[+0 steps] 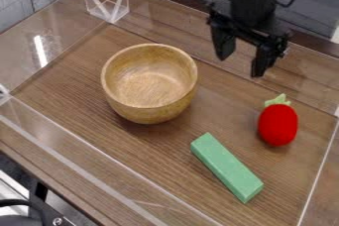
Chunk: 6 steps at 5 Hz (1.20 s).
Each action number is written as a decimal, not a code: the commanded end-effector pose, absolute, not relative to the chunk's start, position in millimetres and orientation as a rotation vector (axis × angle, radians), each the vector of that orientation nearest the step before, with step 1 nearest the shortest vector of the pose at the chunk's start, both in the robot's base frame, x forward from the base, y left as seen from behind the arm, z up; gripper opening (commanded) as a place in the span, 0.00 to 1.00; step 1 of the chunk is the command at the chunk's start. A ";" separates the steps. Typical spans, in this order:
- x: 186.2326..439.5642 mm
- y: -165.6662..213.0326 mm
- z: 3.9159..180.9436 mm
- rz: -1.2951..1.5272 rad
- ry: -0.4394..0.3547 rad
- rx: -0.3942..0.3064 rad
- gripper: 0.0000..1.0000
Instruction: Move the red object to the right side of the table
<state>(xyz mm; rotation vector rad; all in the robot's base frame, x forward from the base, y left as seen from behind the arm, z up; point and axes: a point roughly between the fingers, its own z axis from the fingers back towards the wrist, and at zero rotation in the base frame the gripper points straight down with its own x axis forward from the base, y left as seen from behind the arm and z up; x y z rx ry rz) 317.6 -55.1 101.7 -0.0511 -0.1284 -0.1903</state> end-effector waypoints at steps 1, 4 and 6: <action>332.2 -61.1 113.4 -0.238 -0.167 -0.051 1.00; 338.8 -63.9 119.6 -0.110 -0.143 -0.037 1.00; 328.3 -64.4 99.0 -0.147 -0.114 -0.038 1.00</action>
